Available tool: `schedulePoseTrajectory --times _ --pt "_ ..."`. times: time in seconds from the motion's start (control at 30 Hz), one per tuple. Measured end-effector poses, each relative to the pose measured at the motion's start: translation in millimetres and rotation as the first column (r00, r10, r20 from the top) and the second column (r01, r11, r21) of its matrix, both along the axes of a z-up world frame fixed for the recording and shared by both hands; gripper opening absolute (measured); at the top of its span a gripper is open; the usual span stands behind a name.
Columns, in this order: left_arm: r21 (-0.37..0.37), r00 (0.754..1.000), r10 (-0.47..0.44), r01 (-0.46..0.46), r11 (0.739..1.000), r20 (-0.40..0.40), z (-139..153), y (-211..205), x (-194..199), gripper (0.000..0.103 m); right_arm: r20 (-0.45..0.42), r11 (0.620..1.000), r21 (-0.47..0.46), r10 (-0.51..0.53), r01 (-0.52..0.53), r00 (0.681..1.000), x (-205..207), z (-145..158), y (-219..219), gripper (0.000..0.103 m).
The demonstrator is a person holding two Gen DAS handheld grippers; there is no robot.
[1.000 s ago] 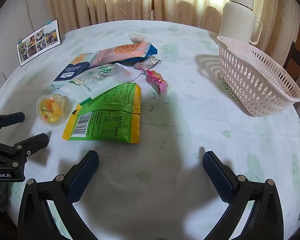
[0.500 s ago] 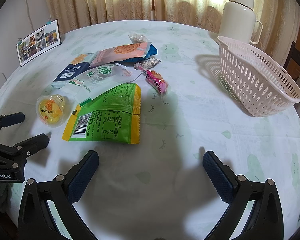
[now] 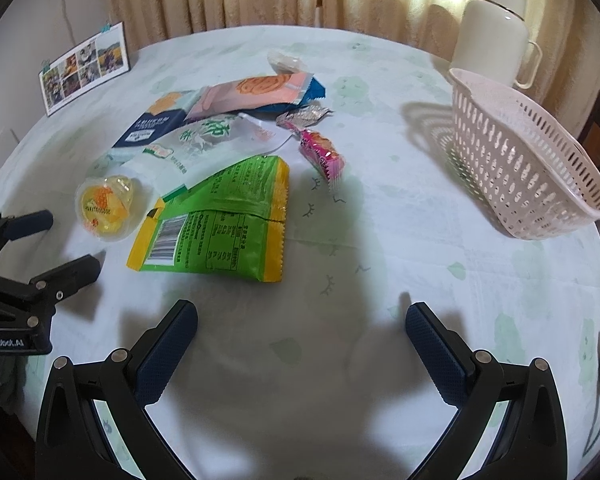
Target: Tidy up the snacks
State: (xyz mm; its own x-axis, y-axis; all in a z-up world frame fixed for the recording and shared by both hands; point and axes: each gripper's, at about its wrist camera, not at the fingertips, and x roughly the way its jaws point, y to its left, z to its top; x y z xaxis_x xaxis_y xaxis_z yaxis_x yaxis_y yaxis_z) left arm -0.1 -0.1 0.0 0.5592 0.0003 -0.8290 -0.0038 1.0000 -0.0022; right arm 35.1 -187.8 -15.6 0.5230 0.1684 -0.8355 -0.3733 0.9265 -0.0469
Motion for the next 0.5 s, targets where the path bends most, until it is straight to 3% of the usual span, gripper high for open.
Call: schedulePoseTrajectory --times 0.37,0.5 --pt "0.000 1.000 0.000 0.000 1.000 0.000 0.0 0.1 0.1 0.103 0.037 0.996 -0.036 0.079 -0.078 0.996 -4.8 3.6 4.8 0.103" --pt "0.000 1.000 0.000 0.000 1.000 0.000 -0.1 0.1 0.2 0.103 0.014 0.997 0.014 0.077 -0.077 0.997 -4.1 1.6 3.9 0.103"
